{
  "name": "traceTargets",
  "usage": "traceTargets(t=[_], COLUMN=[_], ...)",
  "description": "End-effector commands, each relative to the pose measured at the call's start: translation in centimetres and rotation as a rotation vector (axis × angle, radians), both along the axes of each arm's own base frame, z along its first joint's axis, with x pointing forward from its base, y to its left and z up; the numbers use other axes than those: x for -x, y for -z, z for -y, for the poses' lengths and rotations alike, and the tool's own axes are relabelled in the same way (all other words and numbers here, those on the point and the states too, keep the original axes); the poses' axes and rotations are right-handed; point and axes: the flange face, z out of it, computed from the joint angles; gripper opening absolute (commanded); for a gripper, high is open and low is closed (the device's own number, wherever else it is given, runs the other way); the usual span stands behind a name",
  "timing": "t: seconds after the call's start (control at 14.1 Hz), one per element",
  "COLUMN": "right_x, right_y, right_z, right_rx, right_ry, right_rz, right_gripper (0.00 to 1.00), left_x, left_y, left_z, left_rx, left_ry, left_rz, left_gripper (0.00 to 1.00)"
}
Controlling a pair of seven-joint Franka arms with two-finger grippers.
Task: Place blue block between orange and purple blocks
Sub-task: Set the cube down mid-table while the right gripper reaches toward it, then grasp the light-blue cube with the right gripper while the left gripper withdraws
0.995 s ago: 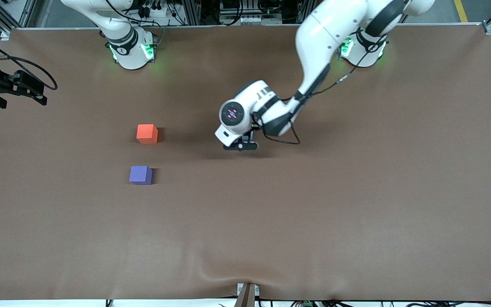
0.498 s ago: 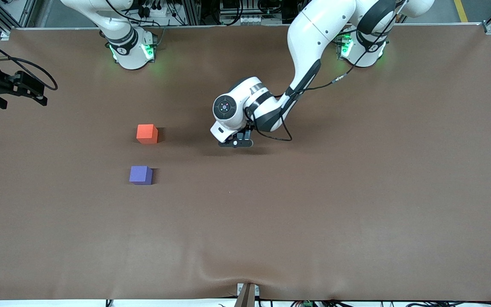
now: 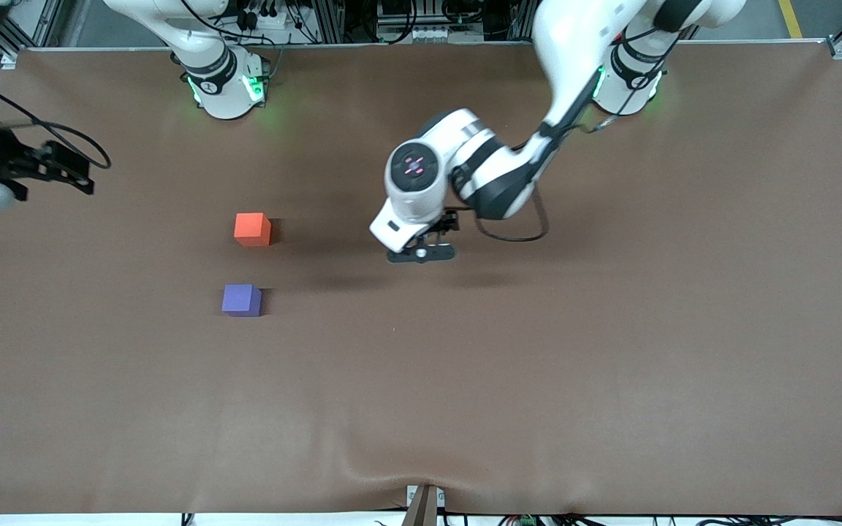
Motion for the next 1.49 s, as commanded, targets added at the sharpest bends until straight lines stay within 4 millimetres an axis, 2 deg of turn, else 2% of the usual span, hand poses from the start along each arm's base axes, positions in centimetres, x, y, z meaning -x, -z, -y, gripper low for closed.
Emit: traceTargets(t=[0.0, 0.07, 0.21, 0.36, 0.5, 0.64, 0.71, 0.78, 0.85, 1.0, 1.07, 1.14, 1.21, 1.28, 1.42], right_x=[-0.1, 0.1, 0.7, 1.3, 2.9, 4.3, 5.4, 6.0, 6.0, 5.4, 6.0, 6.4, 6.4, 6.8, 8.2], right_y=[1.9, 2.8, 5.2, 8.4, 11.9, 16.6, 19.0, 21.7, 24.3, 28.0, 29.4, 31.0, 32.2, 33.3, 34.0], right_z=[-4.7, -6.7, -11.2, -15.2, -20.6, -27.0, -30.8, -33.7, -35.2, -37.3, -39.4, -40.7, -41.4, -42.0, -43.0], right_rx=[-0.009, -0.003, -0.031, -0.103, -0.141, -0.127, -0.117, -0.116, -0.117, -0.136, -0.136, -0.124, -0.121, -0.118, -0.104], right_ry=[-0.012, 0.041, 0.104, 0.115, 0.133, 0.156, 0.136, 0.134, 0.148, 0.146, 0.133, 0.146, 0.177, 0.19, 0.177], right_rz=[-0.048, -0.062, -0.074, -0.075, -0.059, -0.065, -0.073, -0.069, -0.057, -0.034, -0.033, -0.039, -0.033, -0.026, -0.039], right_gripper=[1.0, 1.0, 1.0, 1.0, 1.0, 1.0, 1.0, 1.0, 1.0, 1.0, 1.0, 1.0, 1.0, 1.0, 1.0], left_x=[-2.3, -3.7, -6.7, -9.0, -10.1, -10.1, -9.6, -8.9, -8.4, -7.8, -7.6, -7.2, -7.1, -6.8, -5.9], left_y=[-5.2, -6.6, -9.8, -11.6, -12.8, -14.7, -15.7, -16.3, -16.5, -17.3, -17.6, -18.3, -19.0, -19.7, -21.3], left_z=[-5.8, -8.6, -15.6, -22.5, -28.1, -33.3, -35.1, -36.3, -36.9, -38.9, -39.7, -40.6, -42.6, -44.4, -46.6], left_rx=[-0.021, -0.043, -0.078, -0.075, -0.076, -0.068, -0.069, -0.072, -0.074, -0.074, -0.074, -0.074, -0.077, -0.075, -0.073], left_ry=[-0.033, -0.05, -0.052, -0.041, -0.026, 0.037, 0.069, 0.086, 0.117, 0.18, 0.218, 0.256, 0.274, 0.294, 0.33], left_rz=[0.007, 0.015, 0.046, 0.048, 0.053, 0.07, 0.079, 0.08, 0.079, 0.068, 0.056, 0.054, 0.053, 0.051, 0.045], left_gripper=[1.0, 1.0, 1.0, 1.0, 1.0, 1.0, 1.0, 1.0, 1.0, 1.0, 1.0, 1.0, 1.0, 1.0, 1.0])
